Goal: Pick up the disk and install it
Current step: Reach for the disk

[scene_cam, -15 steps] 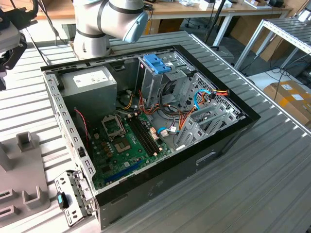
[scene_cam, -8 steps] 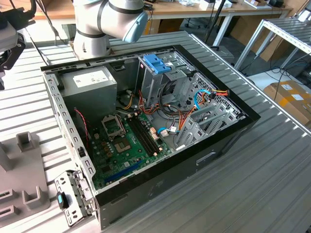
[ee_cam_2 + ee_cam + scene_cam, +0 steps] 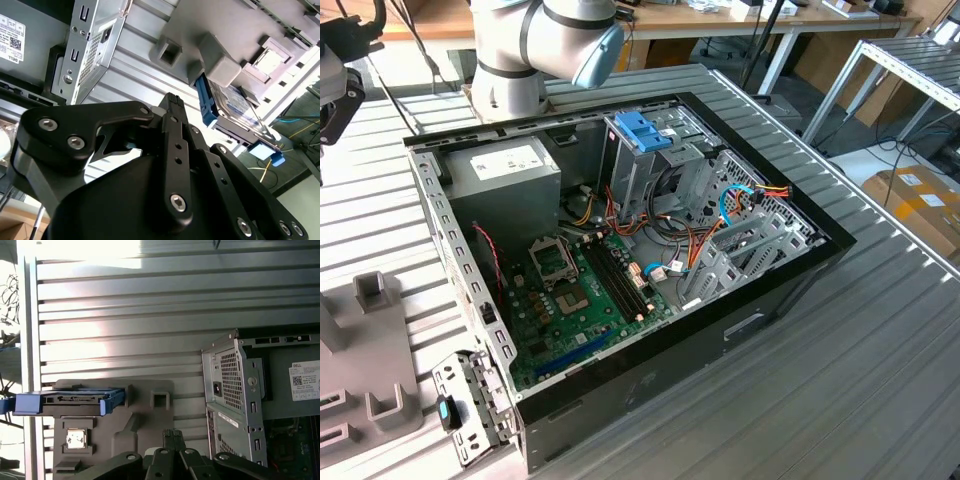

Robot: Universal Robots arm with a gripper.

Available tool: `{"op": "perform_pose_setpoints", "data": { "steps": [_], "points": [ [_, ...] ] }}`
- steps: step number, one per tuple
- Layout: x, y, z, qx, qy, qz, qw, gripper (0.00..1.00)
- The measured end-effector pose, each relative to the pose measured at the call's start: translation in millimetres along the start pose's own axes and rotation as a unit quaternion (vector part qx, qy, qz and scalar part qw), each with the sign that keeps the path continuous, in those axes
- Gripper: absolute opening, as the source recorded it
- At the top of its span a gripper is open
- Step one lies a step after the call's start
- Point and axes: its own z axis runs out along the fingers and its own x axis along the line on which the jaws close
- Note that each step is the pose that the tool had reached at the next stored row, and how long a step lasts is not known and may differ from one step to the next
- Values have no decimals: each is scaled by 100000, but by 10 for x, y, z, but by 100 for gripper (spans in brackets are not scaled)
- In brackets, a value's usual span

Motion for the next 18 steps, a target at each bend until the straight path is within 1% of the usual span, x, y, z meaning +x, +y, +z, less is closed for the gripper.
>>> {"op": "perform_pose_setpoints", "data": {
  "steps": [18],
  "points": [
    [78, -6, -2, -6, -5, -4, 100000, 11]
  ]
}}
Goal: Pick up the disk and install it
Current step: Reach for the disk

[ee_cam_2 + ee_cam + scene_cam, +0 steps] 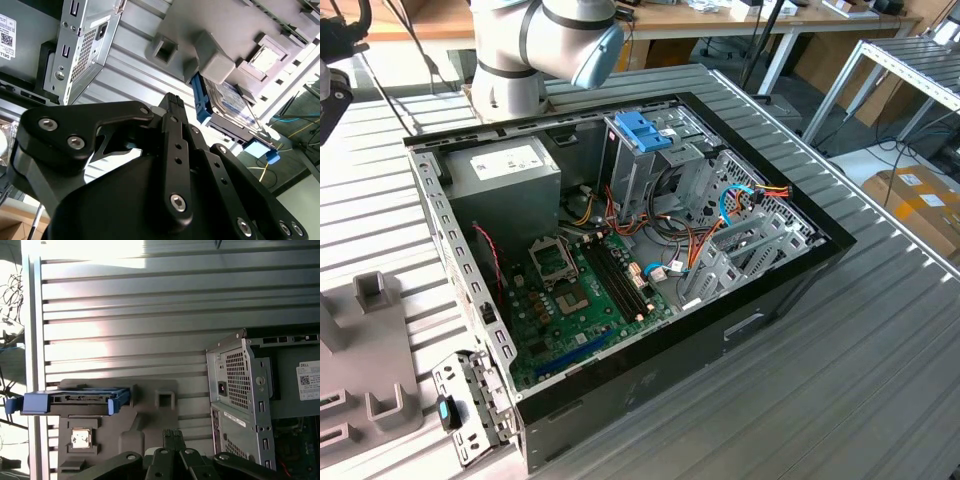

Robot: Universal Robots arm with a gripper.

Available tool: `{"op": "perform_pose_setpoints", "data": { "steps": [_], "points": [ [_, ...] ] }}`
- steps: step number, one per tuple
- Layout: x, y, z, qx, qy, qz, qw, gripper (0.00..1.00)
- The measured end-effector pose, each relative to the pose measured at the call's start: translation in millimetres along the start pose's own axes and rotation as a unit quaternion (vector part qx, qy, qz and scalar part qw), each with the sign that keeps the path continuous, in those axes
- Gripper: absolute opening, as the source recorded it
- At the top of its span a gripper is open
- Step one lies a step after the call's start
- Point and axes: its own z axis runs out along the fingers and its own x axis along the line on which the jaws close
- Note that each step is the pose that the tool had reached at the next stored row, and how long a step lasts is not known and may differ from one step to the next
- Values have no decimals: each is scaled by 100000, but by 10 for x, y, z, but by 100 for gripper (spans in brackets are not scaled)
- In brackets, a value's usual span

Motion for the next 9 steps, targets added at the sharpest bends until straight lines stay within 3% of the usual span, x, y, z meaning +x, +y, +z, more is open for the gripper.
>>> {"op": "perform_pose_setpoints", "data": {
  "steps": [9],
  "points": [
    [35, -3, -1, 3, 3, -1, 100000, 11]
  ]
}}
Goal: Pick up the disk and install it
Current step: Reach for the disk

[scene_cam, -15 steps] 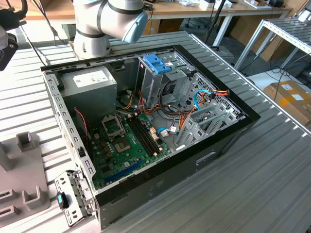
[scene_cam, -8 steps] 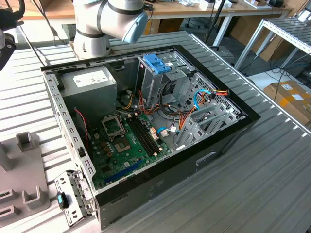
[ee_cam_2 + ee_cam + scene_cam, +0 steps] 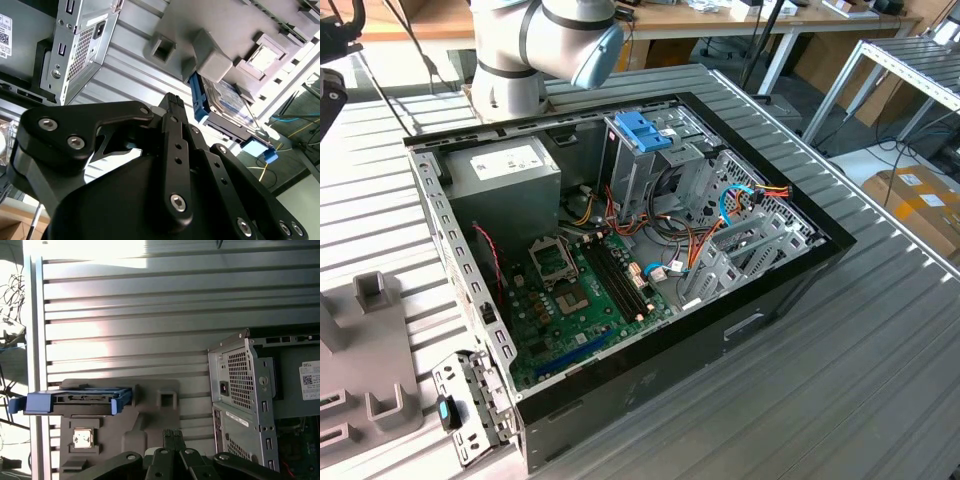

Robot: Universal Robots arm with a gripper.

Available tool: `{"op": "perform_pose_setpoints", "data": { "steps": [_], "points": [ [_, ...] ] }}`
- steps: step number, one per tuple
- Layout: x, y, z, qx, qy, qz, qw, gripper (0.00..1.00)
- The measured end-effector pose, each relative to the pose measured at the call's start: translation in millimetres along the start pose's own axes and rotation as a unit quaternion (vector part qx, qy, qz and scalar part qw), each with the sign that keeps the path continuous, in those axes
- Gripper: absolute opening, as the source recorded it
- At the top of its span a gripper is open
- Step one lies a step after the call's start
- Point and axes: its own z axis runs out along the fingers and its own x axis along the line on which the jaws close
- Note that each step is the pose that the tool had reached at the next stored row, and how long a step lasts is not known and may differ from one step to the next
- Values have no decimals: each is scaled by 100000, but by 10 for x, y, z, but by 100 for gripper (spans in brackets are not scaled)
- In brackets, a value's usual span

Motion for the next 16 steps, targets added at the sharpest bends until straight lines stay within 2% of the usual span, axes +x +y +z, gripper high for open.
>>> {"op": "perform_pose_setpoints", "data": {
  "steps": [4, 7, 8, 16],
  "points": [
    [14, -1, 0, 1, 1, 1, 100000, 11],
    [174, -13, -5, 3, 4, 2, 100000, 11],
    [196, -15, -5, -1, -1, 1, 100000, 11],
    [242, -18, -7, 0, 2, 0, 100000, 11]
  ]
}}
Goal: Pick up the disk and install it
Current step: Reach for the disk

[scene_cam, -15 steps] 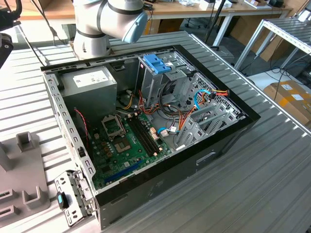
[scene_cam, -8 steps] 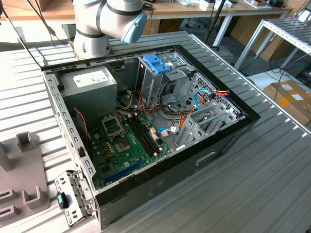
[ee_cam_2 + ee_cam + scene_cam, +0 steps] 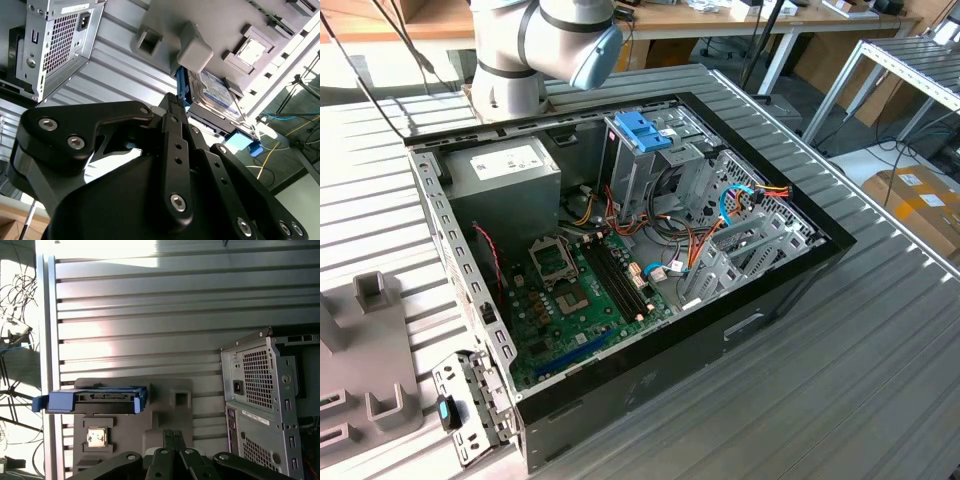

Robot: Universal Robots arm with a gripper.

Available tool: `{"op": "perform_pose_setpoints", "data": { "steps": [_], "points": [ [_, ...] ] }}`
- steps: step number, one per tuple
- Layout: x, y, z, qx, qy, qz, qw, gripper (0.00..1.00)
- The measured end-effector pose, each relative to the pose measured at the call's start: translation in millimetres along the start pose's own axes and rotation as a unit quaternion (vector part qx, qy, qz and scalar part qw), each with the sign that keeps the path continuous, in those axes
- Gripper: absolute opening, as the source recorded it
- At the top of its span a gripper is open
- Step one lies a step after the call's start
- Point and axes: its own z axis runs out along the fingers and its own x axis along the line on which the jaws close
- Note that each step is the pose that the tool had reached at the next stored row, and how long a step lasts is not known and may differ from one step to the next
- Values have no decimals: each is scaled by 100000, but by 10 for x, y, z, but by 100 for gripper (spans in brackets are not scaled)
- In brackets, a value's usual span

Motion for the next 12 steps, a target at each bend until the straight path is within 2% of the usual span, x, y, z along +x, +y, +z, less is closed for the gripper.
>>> {"op": "perform_pose_setpoints", "data": {
  "steps": [12],
  "points": [
    [69, -5, -1, -2, -7, 0, 100000, 11]
  ]
}}
